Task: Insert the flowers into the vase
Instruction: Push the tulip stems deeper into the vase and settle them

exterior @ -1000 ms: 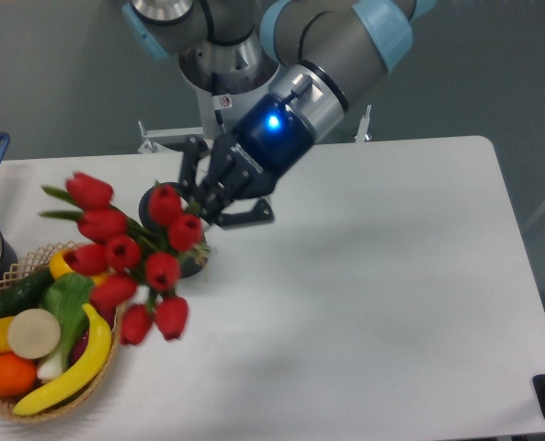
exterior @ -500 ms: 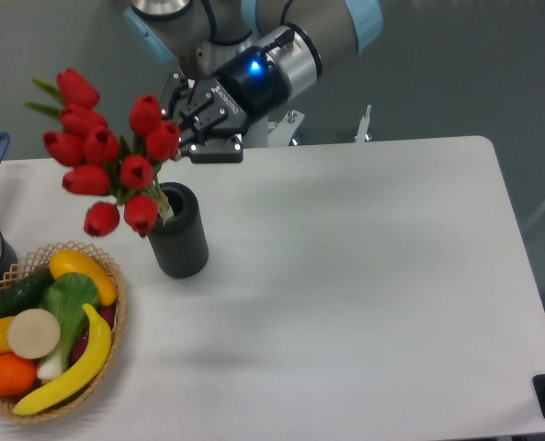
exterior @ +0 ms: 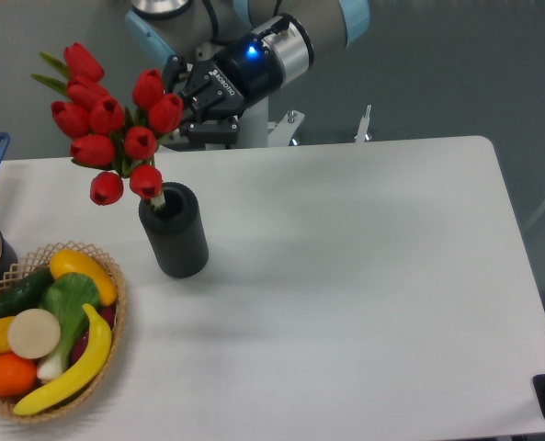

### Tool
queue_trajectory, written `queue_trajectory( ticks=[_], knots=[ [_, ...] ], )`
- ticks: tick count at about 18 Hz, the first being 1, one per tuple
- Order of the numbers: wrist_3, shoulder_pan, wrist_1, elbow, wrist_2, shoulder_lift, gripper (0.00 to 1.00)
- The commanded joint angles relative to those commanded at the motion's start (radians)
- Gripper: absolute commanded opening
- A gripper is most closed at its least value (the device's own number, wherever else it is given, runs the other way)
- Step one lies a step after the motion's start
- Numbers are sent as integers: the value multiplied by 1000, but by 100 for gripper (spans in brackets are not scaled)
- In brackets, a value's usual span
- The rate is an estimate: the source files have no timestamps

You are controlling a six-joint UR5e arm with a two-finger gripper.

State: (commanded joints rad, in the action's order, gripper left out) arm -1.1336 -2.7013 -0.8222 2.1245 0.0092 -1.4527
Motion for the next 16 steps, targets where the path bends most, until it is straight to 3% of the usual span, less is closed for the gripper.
queue_trajectory(
  ticks=[6,16],
  knots=[
    [-2,-21,2,14,0,12,1],
    [-113,-25,2,124,0,32,4]
  ],
)
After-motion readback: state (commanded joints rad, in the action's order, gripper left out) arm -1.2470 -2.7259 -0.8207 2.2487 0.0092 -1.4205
